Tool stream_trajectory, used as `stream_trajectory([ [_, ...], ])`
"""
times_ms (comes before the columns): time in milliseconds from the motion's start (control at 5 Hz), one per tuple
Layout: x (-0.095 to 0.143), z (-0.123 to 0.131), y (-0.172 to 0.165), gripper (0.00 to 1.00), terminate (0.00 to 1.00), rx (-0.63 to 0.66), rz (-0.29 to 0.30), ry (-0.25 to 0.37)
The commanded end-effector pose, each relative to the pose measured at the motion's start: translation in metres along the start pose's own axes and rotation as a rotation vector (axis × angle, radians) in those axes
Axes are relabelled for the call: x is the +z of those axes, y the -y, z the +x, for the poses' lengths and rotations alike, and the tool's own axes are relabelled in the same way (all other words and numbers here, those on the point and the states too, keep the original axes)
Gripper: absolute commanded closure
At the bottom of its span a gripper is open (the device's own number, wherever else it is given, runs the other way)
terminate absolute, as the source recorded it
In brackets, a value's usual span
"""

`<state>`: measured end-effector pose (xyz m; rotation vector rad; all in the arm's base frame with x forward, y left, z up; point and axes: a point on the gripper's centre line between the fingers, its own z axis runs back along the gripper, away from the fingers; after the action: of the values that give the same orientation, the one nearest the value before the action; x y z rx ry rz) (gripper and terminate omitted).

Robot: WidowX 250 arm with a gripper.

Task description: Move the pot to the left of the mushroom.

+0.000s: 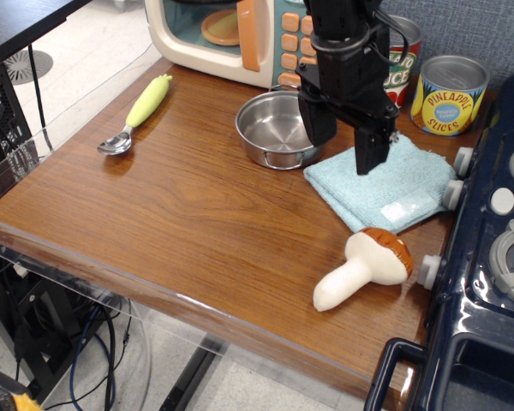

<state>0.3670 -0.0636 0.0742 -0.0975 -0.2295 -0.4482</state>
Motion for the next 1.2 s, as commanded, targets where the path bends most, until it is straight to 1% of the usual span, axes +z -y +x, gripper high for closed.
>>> stream_trajectory([
  [0,-0.007,0.024,-0.051,0.0,0.0,0.043,0.142,-0.025],
  [200,-0.017,0.028,-0.062,0.0,0.0,0.07,0.155,-0.028],
  [400,-0.024,0.027,-0.065,0.0,0.0,0.079,0.16,-0.047],
  [600,-0.03,0.022,-0.066,1.0,0.0,0.095,0.159,-0.058],
  [800,-0.032,0.021,-0.066,1.0,0.0,0.1,0.188,-0.048],
  [1000,-0.031,0.02,-0.065,1.0,0.0,0.097,0.196,-0.057],
])
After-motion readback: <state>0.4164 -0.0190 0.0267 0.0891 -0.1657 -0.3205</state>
